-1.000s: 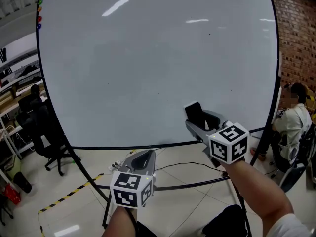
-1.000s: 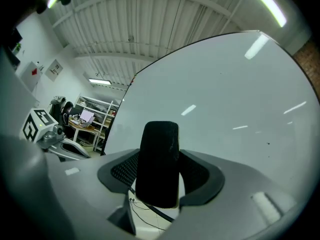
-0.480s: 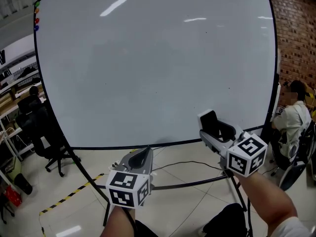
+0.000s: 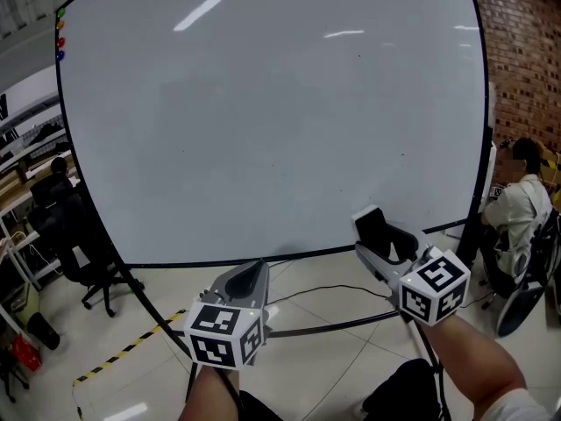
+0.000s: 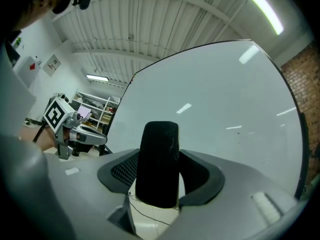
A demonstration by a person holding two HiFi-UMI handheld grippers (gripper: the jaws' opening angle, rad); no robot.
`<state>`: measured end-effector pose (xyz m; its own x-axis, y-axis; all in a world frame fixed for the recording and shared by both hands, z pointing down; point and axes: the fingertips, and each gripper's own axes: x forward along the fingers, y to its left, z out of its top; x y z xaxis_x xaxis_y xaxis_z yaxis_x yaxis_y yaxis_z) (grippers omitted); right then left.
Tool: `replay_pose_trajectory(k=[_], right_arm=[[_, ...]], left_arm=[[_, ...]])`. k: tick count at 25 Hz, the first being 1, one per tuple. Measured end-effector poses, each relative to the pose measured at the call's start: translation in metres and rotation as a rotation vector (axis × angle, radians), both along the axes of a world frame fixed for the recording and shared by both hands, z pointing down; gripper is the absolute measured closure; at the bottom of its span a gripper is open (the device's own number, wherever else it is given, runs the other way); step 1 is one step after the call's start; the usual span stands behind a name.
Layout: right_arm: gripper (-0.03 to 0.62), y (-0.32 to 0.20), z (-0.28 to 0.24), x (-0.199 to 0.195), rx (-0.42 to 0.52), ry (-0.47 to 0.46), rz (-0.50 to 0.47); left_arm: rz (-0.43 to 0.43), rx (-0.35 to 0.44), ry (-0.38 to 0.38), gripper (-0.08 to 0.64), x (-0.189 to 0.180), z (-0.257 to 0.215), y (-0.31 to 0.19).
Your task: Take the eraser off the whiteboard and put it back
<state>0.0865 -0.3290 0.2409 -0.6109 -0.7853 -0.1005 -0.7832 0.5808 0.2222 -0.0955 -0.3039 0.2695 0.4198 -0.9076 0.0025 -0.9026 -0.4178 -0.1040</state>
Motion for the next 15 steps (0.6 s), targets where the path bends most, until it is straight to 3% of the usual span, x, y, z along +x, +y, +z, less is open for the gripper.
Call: replay_pose_trajectory(k=[11, 15], right_arm=[[0.351, 0.003, -0.001, -0.003, 0.012, 0.006, -0.003], [0.351, 0.001, -0.002, -0.006, 0.014, 0.008, -0.003]], left_arm=[[0.012, 0.014, -0.031, 0.543, 0.007, 0.000, 0.004], [-0.016, 0.024, 0.008, 0.543, -0.003, -0.005, 0.000]])
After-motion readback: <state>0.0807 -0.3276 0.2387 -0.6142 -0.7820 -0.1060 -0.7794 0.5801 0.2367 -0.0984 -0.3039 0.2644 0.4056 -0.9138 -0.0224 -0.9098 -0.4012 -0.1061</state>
